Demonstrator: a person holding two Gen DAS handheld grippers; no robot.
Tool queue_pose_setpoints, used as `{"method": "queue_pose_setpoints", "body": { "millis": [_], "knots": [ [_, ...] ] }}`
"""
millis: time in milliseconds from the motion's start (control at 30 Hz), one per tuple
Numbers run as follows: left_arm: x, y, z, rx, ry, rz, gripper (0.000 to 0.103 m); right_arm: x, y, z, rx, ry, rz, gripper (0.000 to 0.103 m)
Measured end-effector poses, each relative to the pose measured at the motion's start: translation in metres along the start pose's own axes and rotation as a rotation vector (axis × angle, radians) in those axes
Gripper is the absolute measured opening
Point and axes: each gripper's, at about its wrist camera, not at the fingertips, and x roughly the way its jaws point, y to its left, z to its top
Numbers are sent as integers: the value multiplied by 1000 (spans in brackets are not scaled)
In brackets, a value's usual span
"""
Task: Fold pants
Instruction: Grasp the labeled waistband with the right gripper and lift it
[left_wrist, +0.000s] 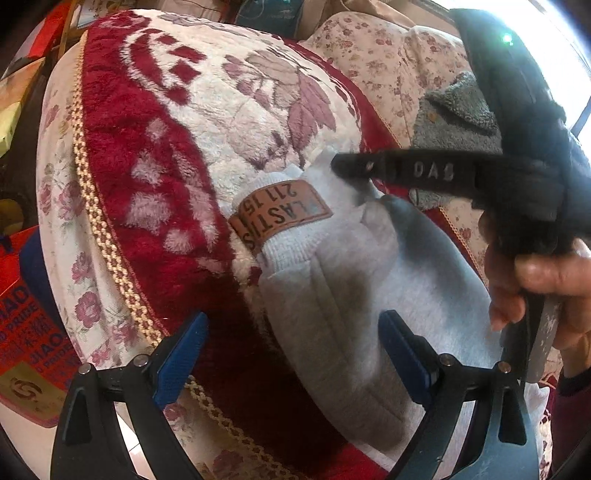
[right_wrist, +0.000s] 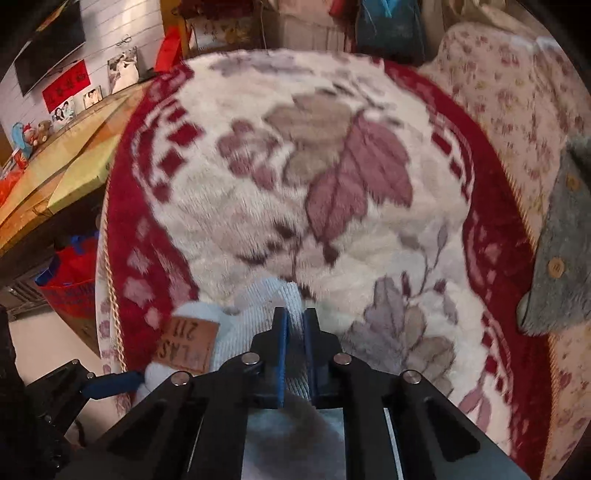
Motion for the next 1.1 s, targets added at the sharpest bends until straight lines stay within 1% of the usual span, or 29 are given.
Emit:
{"method": "queue_pose_setpoints", "body": {
  "millis": [67,133,167,200,267,333,400,433,467,500,533,567,633,733,800,833,867,900,933,967,1000,1033,1100],
  "knots": [
    [-2,2,0,-13,-7,-1,93,-1,-1,6,10,-12,-1,4],
    [-2,4,0,-19,-6,-3,93,4,-3,11,29,-16,-5,4],
    [-2,4,1,-21,-5,-2,93,6,-4,12,45,-21,-3,0],
    [-1,5,1,-21,-4,-1,93,9,-4,14,58,-26,7,0],
    [-1,5,1,-16,0,0,93,13,-1,16,64,-21,13,0],
    [0,5,3,-10,1,-4,93,8,1,15,33,-11,16,2],
    [4,3,4,-10,10,-13,93,-4,-5,11,24,-12,41,5],
    [6,1,4,-12,13,-21,93,-13,-13,7,32,-10,71,7],
    [8,0,4,-15,17,-25,93,-19,-20,4,43,-10,94,16],
    [10,-2,3,-16,21,-26,93,-22,-25,2,53,-8,110,29],
    [12,-4,2,-14,26,-31,93,-25,-32,-2,72,-8,125,74],
    [13,-6,2,-10,31,-29,93,-27,-41,-7,104,-21,138,102],
    [15,-7,3,-10,31,-25,94,-26,-44,-10,110,-23,165,102],
    [17,-5,4,-27,32,-22,97,-8,-43,-9,103,32,186,100],
    [21,-6,4,-32,33,-17,99,10,-37,-6,81,63,170,100],
    [22,-8,4,-33,34,-14,101,21,-32,-4,60,79,172,95],
    [25,-9,5,-37,35,-11,103,28,-28,-4,44,94,176,80],
    [28,-10,6,-43,34,-4,103,38,-23,-4,24,114,187,67],
    [29,-10,7,-45,32,2,103,44,-18,-4,7,125,186,49],
    [31,-12,8,-45,22,6,103,46,-14,-4,-11,110,164,39],
    [32,-13,9,-46,12,0,103,45,-12,-3,-19,102,169,29],
    [34,-11,11,-58,-7,-31,103,42,-10,-3,-20,97,174,21],
    [35,-9,14,-70,-30,-80,82,34,-7,-3,-35,82,163,18]
  ]
}}
